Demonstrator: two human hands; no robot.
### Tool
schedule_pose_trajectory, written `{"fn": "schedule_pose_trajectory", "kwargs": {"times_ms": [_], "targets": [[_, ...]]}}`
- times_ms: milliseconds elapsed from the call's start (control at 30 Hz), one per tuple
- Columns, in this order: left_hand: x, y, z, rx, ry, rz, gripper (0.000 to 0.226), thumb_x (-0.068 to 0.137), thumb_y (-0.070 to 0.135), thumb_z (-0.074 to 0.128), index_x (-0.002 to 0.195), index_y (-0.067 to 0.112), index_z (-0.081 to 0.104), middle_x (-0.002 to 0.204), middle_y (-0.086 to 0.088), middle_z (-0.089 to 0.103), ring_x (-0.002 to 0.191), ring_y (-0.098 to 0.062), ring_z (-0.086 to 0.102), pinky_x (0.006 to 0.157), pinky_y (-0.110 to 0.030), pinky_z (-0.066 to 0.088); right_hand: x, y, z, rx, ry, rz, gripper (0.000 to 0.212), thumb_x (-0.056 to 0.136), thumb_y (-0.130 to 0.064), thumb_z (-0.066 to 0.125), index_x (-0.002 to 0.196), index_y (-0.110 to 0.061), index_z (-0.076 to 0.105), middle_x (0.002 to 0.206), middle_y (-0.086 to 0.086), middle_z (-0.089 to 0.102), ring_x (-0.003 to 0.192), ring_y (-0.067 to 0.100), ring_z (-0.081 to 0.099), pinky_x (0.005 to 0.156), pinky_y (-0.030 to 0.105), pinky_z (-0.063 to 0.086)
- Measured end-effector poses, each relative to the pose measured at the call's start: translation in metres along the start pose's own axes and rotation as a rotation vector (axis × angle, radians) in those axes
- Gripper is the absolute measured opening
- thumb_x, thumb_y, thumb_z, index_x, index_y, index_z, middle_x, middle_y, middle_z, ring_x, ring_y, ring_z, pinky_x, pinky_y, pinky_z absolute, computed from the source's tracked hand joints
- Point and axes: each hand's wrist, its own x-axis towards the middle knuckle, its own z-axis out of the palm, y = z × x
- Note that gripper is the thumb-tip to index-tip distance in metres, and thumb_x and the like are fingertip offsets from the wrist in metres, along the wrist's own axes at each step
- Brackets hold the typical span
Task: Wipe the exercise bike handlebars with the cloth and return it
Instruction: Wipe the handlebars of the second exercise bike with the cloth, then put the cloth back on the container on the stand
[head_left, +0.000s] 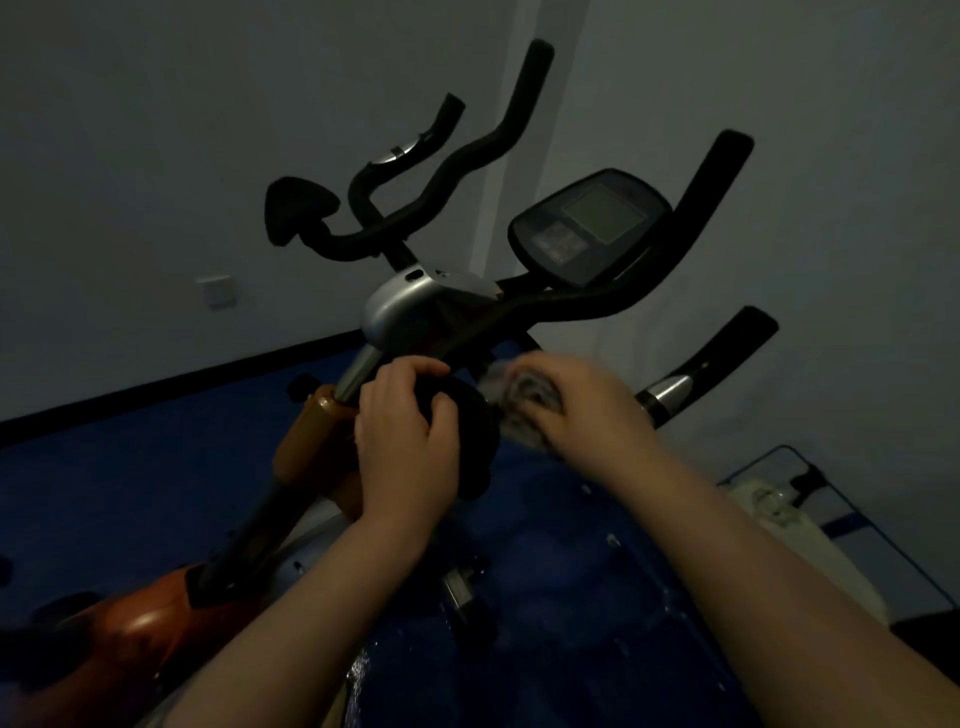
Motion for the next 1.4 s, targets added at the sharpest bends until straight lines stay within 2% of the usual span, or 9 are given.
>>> {"fn": "schedule_pose_trajectory", "kwargs": {"times_ms": [267, 433, 600, 667, 733, 900, 1100, 1233, 1400], "targets": [[-0.002, -0.004, -0.005, -0.006, -0.053, 0.047, 0.031, 0.084, 0.009, 0.054, 0.1, 0.034, 0.046, 0.094, 0.026, 0.041, 0.099, -0.001, 0.038, 0.09, -0.031, 0.037, -0.01, 0.005, -0.003, -0.25, 0.021, 0.069, 0.023, 0.084, -0.039, 0.062, 0.1, -0.029, 0.05, 0.079, -0.001, 0.063, 0.075, 0.024, 0.062, 0.055, 0.03, 0.043], [-0.002, -0.01, -0.008, -0.02, -0.142, 0.057, 0.03, 0.085, 0.011, 0.054, 0.107, 0.03, 0.048, 0.105, 0.014, 0.044, 0.104, -0.002, 0.037, 0.089, -0.031, 0.038, 0.022, -0.005, 0.023, -0.197, 0.015, 0.241, 0.032, 0.095, -0.035, 0.047, 0.126, -0.028, 0.05, 0.106, 0.008, 0.067, 0.09, 0.026, 0.062, 0.065, 0.03, 0.043], [-0.003, -0.011, -0.015, -0.015, -0.222, 0.087, 0.032, 0.087, 0.014, 0.057, 0.117, 0.023, 0.05, 0.13, 0.009, 0.045, 0.126, -0.009, 0.034, 0.108, -0.045, 0.031, -0.043, -0.011, 0.016, -0.307, 0.181, -0.019, 0.04, 0.082, -0.01, 0.068, 0.12, -0.02, 0.063, 0.111, 0.003, 0.069, 0.095, 0.021, 0.066, 0.077, 0.024, 0.05], [-0.009, -0.004, -0.017, -0.044, -0.289, 0.219, 0.033, 0.087, 0.015, 0.055, 0.118, 0.022, 0.052, 0.141, 0.01, 0.04, 0.139, -0.01, 0.026, 0.118, -0.043, 0.014, -0.057, -0.008, 0.014, -0.404, 0.237, -0.089, 0.037, 0.081, -0.003, 0.069, 0.117, -0.013, 0.067, 0.112, 0.007, 0.068, 0.097, 0.022, 0.066, 0.079, 0.03, 0.055], [-0.018, 0.007, -0.017, -0.155, -0.466, 0.358, 0.035, 0.085, 0.016, 0.054, 0.12, 0.022, 0.052, 0.142, 0.011, 0.04, 0.14, -0.01, 0.029, 0.118, -0.044, 0.018, -0.067, -0.008, 0.014, -0.433, 0.321, -0.076, 0.034, 0.084, -0.002, 0.067, 0.117, -0.012, 0.067, 0.115, 0.009, 0.067, 0.102, 0.021, 0.065, 0.083, 0.029, 0.054], [-0.035, 0.027, -0.013, -0.119, -0.536, 0.531, 0.028, 0.081, 0.021, 0.053, 0.107, 0.02, 0.064, 0.126, 0.012, 0.055, 0.124, -0.013, 0.051, 0.11, -0.044, 0.031, -0.116, 0.001, 0.009, -0.218, 0.563, 0.325, 0.043, 0.082, -0.001, 0.068, 0.122, -0.015, 0.063, 0.117, 0.005, 0.063, 0.106, 0.017, 0.06, 0.094, 0.018, 0.044], [-0.096, 0.07, 0.025, -0.408, -0.811, 0.666, 0.022, 0.083, 0.018, 0.049, 0.1, 0.025, 0.061, 0.119, 0.011, 0.06, 0.114, 0.0, 0.049, 0.1, -0.021, 0.035, -0.244, 0.04, 0.021, 0.145, 0.588, 0.99, 0.029, 0.086, -0.02, 0.067, 0.113, -0.033, 0.064, 0.106, -0.012, 0.065, 0.094, 0.002, 0.062, 0.073, 0.001, 0.042], [-0.148, 0.063, 0.088, -0.209, -1.192, 0.461, 0.019, 0.086, 0.017, 0.055, 0.094, 0.034, 0.059, 0.107, 0.031, 0.051, 0.108, 0.007, 0.046, 0.086, -0.014, 0.038, -0.319, 0.073, 0.017, 0.186, 0.522, 1.229, 0.025, 0.085, -0.021, 0.069, 0.105, -0.035, 0.064, 0.099, -0.01, 0.067, 0.079, -0.007, 0.056, 0.06, -0.001, 0.041], [-0.193, 0.051, 0.178, 0.056, -1.315, 0.242, 0.023, 0.089, 0.013, 0.054, 0.089, 0.036, 0.054, 0.105, 0.013, 0.059, 0.101, -0.007, 0.055, 0.086, -0.025, 0.044, -0.385, 0.125, -0.006, 0.263, 0.367, 1.311, 0.028, 0.088, -0.025, 0.064, 0.115, -0.028, 0.061, 0.101, -0.009, 0.064, 0.079, -0.004, 0.054, 0.061, 0.0, 0.041]]}}
